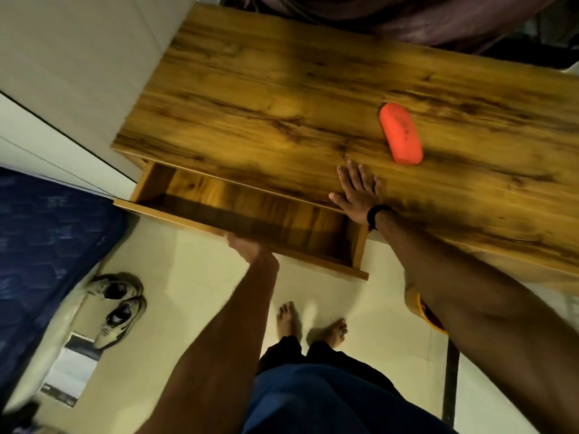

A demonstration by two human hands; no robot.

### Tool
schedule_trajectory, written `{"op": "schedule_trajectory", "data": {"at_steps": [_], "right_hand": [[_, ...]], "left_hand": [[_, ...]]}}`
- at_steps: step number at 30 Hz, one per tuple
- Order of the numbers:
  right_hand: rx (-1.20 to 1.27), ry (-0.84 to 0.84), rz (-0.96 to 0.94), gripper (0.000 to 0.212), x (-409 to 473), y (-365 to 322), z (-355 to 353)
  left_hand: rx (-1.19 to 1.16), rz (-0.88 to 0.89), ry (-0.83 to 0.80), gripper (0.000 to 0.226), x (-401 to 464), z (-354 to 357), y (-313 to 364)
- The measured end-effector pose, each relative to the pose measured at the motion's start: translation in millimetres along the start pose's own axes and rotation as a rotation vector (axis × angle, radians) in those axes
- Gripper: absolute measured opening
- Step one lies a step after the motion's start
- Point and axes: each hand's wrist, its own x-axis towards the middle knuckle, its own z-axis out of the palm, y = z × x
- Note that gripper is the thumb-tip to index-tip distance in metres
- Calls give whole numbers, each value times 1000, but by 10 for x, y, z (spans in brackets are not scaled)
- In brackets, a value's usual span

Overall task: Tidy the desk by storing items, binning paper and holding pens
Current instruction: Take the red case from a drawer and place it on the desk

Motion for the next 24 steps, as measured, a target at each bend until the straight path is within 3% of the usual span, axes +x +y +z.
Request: {"op": "schedule_trajectory", "data": {"at_steps": [3, 5, 6, 10, 12, 15, 19, 21, 24], "right_hand": [[16, -8, -8, 72, -23, -7, -6], [25, -11, -9, 72, -59, -13, 2], [34, -16, -6, 71, -93, -15, 10], [38, -14, -26, 71, -211, 2, 54], [20, -5, -40, 72, -238, 40, 26], [-3, 104, -63, 68, -224, 133, -112], [91, 514, 133, 58, -124, 351, -416], [133, 541, 255, 70, 22, 517, -610], [187, 414, 371, 86, 328, 727, -867]], "left_hand": [[485, 464, 288, 68, -110, 143, 369], [745, 743, 267, 79, -124, 284, 541], [914, 830, 155, 81, -104, 371, 565], [1458, 783, -526, 78, -33, 836, 552], [1714, 740, -682, 82, 8, 1041, 405], [1834, 746, -576, 89, 40, 1169, 148], [1809, 777, -530, 89, 85, 1191, 86], [1817, 777, -545, 88, 84, 1196, 98], [1815, 775, -563, 88, 88, 1188, 106]]}}
